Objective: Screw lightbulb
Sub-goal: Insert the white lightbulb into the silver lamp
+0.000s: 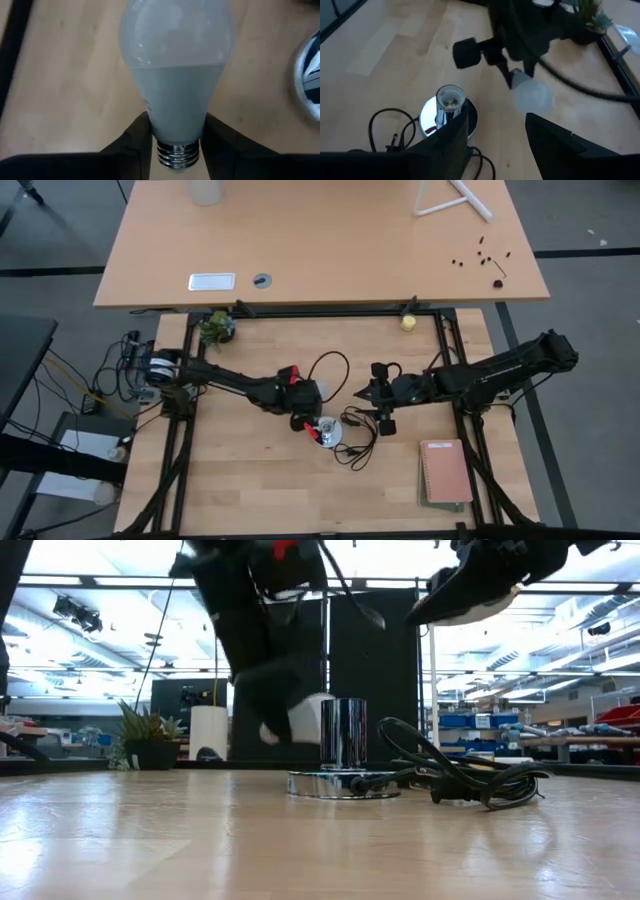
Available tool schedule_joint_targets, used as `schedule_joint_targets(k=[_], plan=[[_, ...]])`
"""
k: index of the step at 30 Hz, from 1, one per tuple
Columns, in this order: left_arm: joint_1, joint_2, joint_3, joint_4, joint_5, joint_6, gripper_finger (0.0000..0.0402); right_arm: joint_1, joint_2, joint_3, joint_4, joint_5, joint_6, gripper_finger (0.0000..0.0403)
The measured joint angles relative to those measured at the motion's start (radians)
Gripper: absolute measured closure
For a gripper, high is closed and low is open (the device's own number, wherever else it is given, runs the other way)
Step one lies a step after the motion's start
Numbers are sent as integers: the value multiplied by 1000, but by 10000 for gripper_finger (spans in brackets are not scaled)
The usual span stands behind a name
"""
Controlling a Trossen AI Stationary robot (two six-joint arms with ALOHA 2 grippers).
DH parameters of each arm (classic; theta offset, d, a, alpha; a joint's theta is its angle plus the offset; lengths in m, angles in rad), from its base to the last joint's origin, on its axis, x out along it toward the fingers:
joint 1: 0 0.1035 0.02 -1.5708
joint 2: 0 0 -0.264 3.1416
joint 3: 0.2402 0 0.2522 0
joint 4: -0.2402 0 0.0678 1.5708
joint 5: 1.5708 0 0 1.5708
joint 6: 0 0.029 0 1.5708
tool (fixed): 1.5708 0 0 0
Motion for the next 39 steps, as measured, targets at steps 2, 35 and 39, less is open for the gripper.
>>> schedule_joint_targets(k=[2,35,39], plan=[[-7,-33,10,0,0,6,264,7,0,17,-24,-13,-36,195],[-109,-210,32,251,486,-28,257,209,263,346,-89,196,-504,25],[-109,-210,32,255,507,-30,257,193,302,358,-82,197,-527,24]])
